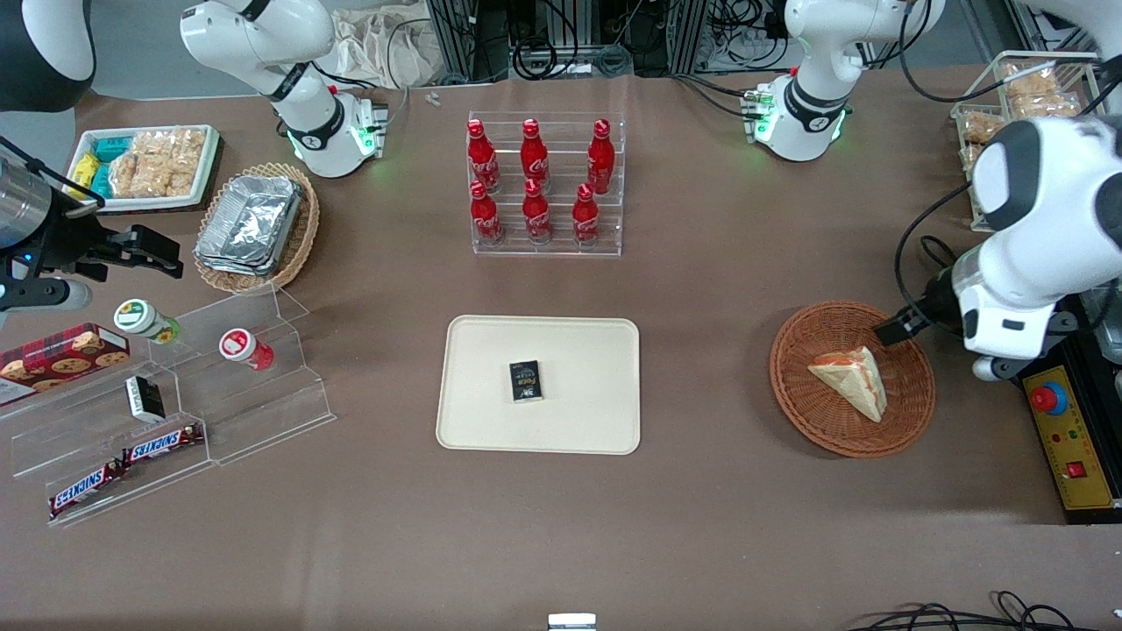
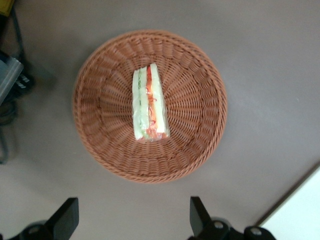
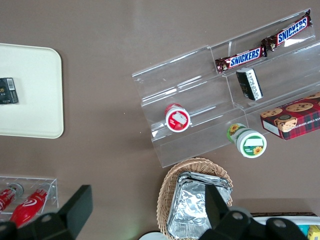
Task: Place sandwich from basket to tray
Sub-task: 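Move the left gripper down over the sandwich in the wicker basket, then close the left gripper on the wrapped sandwich and lift it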
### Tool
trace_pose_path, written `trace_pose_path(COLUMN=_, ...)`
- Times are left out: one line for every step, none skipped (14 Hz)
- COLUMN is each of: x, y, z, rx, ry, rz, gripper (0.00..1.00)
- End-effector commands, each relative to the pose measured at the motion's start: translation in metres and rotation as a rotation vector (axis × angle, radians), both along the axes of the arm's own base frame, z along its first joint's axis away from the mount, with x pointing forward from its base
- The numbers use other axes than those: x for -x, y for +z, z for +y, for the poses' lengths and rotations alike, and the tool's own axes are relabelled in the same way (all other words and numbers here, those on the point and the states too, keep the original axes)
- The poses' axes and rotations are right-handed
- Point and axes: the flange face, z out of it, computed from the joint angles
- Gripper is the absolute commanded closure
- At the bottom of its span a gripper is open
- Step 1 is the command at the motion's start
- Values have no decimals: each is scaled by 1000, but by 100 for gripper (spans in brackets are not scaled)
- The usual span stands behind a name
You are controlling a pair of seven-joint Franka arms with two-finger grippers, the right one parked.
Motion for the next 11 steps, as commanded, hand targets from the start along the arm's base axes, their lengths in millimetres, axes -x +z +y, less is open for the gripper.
trace_pose_path(x=9, y=-57, z=3, rx=-4, ry=126, rz=-51, gripper=0)
trace_pose_path(x=6, y=-76, z=2, rx=-2, ry=143, rz=-55, gripper=0)
trace_pose_path(x=4, y=-91, z=3, rx=-3, ry=155, rz=-54, gripper=0)
trace_pose_path(x=4, y=-107, z=3, rx=-3, ry=157, rz=-52, gripper=0)
trace_pose_path(x=4, y=-118, z=6, rx=-1, ry=161, rz=-63, gripper=0)
trace_pose_path(x=6, y=-133, z=14, rx=-4, ry=176, rz=-72, gripper=0)
trace_pose_path(x=8, y=-145, z=18, rx=-3, ry=181, rz=-89, gripper=0)
trace_pose_path(x=10, y=-156, z=19, rx=-2, ry=183, rz=-97, gripper=0)
trace_pose_path(x=9, y=-168, z=21, rx=-3, ry=188, rz=-92, gripper=9)
trace_pose_path(x=8, y=-174, z=25, rx=-5, ry=194, rz=-95, gripper=54)
trace_pose_path(x=7, y=-178, z=26, rx=-5, ry=196, rz=-103, gripper=100)
